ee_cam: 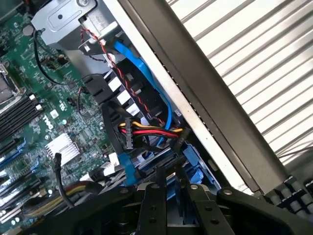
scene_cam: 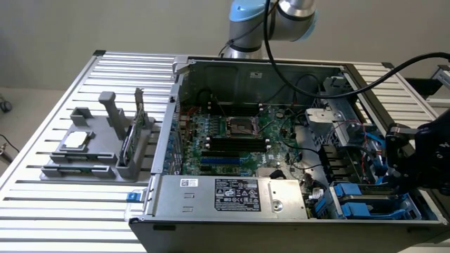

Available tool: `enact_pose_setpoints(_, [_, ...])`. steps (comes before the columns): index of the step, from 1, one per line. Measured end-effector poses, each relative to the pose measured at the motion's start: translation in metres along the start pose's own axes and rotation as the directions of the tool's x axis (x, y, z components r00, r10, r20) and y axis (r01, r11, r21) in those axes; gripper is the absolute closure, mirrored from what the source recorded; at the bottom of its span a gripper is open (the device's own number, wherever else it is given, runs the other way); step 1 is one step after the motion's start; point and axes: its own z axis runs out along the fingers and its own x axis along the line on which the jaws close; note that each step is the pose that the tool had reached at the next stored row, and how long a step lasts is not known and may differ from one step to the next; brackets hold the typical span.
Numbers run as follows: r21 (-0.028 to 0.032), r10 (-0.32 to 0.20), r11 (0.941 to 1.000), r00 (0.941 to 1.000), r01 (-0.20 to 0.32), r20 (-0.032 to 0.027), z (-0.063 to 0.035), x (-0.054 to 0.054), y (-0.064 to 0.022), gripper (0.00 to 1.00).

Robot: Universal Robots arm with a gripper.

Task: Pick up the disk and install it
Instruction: 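Insert the first disk wire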

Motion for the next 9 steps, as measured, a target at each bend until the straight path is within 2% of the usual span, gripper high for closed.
enact_pose_setpoints(5, [-0.0092, 0.066, 0.9977, 0.9978, -0.066, 0.002, 0.0007, 0.0, 0.0, 0.78])
enact_pose_setpoints(9, [-0.0162, 0.096, 0.9952, 0.9954, -0.096, 0.0003, 0.0007, 0.0, -0.0001, 0.78])
